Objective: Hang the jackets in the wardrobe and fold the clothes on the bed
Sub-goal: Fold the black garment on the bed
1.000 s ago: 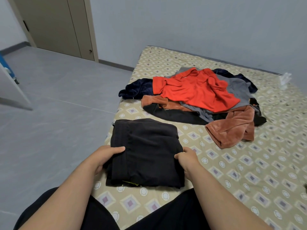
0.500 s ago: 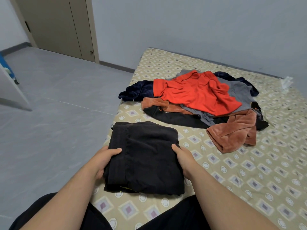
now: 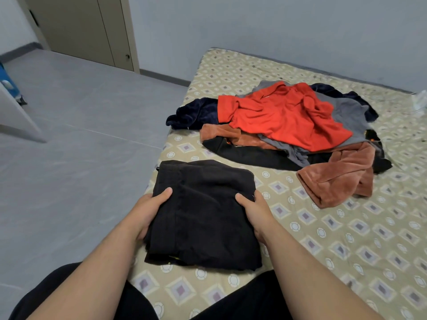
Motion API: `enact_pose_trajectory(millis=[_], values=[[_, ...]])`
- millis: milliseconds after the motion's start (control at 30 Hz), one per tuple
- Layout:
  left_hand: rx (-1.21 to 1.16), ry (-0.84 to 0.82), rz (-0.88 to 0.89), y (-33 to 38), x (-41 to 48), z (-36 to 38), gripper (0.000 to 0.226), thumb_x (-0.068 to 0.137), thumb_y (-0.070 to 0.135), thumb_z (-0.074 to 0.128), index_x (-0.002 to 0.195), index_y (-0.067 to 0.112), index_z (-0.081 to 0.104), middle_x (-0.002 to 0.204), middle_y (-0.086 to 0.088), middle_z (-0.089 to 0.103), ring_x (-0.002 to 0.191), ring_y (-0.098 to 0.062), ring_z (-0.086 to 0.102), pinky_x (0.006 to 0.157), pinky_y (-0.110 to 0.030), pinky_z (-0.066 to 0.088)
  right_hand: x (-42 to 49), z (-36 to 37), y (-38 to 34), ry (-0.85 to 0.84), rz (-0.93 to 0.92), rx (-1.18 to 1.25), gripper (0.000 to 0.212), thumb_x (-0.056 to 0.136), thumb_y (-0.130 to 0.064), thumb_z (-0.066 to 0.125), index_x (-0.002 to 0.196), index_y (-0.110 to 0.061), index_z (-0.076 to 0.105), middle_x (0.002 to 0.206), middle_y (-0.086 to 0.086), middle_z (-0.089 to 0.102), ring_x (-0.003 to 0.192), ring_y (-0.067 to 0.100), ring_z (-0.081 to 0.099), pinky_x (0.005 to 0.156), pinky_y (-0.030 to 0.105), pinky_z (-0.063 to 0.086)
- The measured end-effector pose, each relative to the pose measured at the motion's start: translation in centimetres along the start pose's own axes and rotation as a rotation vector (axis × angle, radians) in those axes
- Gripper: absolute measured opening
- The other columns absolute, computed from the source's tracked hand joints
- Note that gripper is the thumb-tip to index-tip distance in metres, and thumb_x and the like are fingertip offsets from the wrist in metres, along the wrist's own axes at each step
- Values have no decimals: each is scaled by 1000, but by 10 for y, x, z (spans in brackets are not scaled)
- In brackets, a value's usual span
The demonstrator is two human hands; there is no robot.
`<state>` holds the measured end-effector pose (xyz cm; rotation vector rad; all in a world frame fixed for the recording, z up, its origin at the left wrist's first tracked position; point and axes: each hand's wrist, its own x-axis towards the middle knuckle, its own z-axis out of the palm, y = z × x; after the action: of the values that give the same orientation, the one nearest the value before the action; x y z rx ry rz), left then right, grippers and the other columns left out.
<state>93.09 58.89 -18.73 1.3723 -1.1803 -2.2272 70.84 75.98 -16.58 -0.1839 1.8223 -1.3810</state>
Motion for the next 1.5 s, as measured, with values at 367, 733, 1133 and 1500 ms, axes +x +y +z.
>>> enact_pose_trajectory(millis=[367, 733, 1133, 1500], values=[[-70, 10, 272, 25, -33, 3, 15, 95, 21, 65, 109, 22, 70, 105, -4, 76, 94, -22, 74, 67, -31, 60, -31, 5, -24, 37, -268, -65, 35, 88, -15, 67, 114, -40, 64, 100, -16, 74, 94, 8, 71, 85, 35, 58], [-37, 71, 148, 37, 12, -6, 14, 93, 14, 66, 106, 16, 71, 99, -8, 77, 87, -24, 75, 67, -34, 59, 10, 23, -24, 18, -321, -209, 68, 82, -7, 64, 119, -63, 52, 106, -19, 72, 98, 2, 69, 77, 20, 54], [-28, 55, 215, 113, 52, -41, 45, 89, 3, 60, 124, 33, 65, 117, -2, 72, 104, -23, 71, 73, -28, 59, 58, 77, -108, -53, -288, -152, 67, 79, -9, 63, 129, -53, 53, 120, -9, 69, 113, 13, 65, 93, 34, 50], [-11, 193, 349, 320, -21, -171, 49, 95, 1, 55, 122, 39, 65, 116, 3, 72, 101, -18, 72, 71, -27, 59, 24, 256, -300, -266, -283, -151, 67, 78, -6, 61, 126, -53, 57, 116, -7, 71, 109, 15, 68, 82, 23, 55]])
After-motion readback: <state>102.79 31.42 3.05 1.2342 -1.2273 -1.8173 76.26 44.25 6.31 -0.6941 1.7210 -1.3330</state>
